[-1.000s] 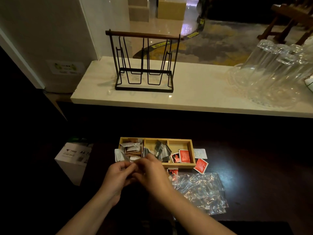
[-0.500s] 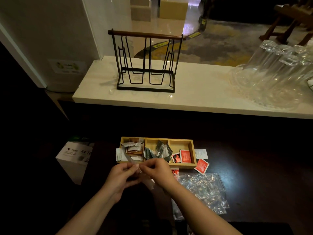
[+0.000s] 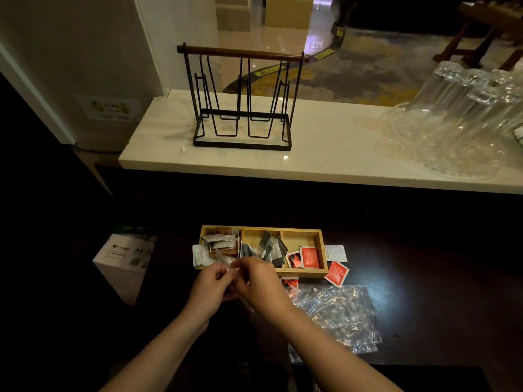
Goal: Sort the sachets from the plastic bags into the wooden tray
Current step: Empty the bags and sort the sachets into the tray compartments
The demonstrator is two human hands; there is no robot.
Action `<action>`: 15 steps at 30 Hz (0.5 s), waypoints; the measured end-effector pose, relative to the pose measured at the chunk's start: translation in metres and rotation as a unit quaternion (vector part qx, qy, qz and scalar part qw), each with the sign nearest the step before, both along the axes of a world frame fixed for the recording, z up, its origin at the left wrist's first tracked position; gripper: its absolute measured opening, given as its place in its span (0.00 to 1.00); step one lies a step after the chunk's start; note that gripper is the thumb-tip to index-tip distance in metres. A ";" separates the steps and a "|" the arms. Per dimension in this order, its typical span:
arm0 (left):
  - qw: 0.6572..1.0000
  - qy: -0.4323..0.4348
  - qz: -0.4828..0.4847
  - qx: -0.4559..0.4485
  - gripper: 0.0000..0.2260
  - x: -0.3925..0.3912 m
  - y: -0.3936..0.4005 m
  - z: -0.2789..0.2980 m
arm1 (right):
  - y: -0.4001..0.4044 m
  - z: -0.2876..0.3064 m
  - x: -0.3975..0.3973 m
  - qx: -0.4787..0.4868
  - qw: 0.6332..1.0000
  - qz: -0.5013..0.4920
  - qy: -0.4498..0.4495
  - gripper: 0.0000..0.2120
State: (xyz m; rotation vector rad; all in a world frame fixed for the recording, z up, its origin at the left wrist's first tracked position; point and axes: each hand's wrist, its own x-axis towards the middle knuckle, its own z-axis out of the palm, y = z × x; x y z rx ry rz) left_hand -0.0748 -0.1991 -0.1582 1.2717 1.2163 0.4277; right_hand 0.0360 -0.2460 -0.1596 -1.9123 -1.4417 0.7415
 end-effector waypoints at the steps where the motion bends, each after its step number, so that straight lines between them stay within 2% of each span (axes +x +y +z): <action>1: 1.000 0.002 -0.006 0.003 0.09 0.000 -0.001 0.000 | -0.001 -0.001 -0.001 0.005 1.000 -0.002 -0.009 0.11; 4: 1.000 0.009 -0.018 0.015 0.10 -0.001 0.000 -0.002 | -0.002 -0.003 -0.002 0.012 1.000 -0.013 -0.023 0.10; 9: 0.993 0.069 -0.055 0.077 0.11 -0.003 -0.001 -0.005 | -0.002 -0.006 -0.002 -0.004 0.999 -0.024 -0.022 0.10; 15: 0.989 0.086 -0.063 0.098 0.09 -0.005 -0.001 -0.005 | 0.000 -0.005 -0.003 -0.026 0.998 -0.032 0.042 0.09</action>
